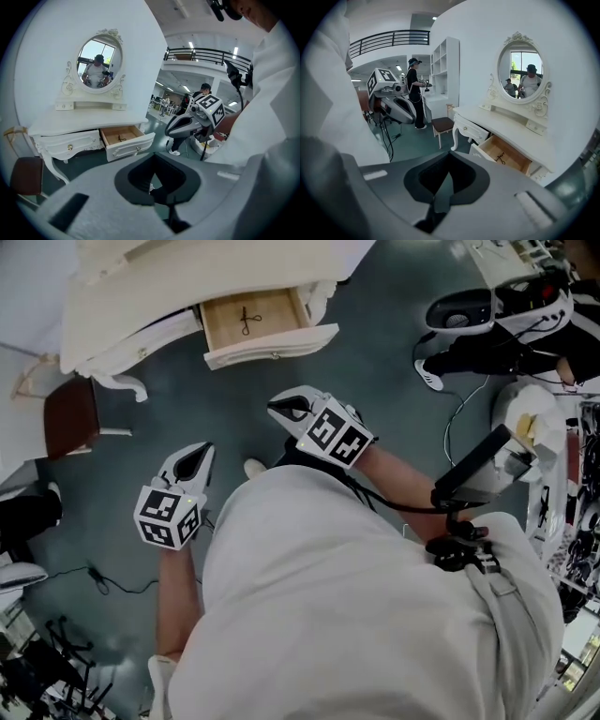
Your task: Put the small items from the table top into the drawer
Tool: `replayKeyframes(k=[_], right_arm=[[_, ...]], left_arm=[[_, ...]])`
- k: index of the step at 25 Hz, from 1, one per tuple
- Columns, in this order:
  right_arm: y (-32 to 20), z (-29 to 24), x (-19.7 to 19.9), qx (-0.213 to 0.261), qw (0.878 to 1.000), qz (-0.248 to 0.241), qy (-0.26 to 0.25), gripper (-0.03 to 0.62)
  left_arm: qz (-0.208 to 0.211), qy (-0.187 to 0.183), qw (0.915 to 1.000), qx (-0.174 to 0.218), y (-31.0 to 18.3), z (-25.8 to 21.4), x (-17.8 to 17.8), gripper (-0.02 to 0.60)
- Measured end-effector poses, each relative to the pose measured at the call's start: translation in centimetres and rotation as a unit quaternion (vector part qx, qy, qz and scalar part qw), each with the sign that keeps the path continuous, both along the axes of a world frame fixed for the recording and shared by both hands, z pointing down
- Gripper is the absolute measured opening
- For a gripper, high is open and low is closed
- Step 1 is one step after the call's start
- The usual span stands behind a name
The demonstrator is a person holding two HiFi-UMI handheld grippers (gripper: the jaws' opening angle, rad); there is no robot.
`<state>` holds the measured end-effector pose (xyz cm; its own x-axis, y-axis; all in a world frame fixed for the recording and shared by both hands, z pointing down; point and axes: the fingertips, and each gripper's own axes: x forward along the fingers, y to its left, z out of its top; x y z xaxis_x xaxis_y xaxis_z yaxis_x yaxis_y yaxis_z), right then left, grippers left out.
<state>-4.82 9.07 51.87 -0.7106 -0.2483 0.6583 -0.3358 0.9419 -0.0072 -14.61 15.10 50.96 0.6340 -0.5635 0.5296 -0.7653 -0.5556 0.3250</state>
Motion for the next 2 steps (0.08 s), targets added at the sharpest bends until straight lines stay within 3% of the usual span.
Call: replayKeyframes(k=[2], right_arm=[[-0.05,0.23,0.01,0.004,1.000,-0.006,0.000,0.000]], left_arm=[[-0.002,-0.002,1.0000,-0.003,0.15,0.28,0.05,0.002]])
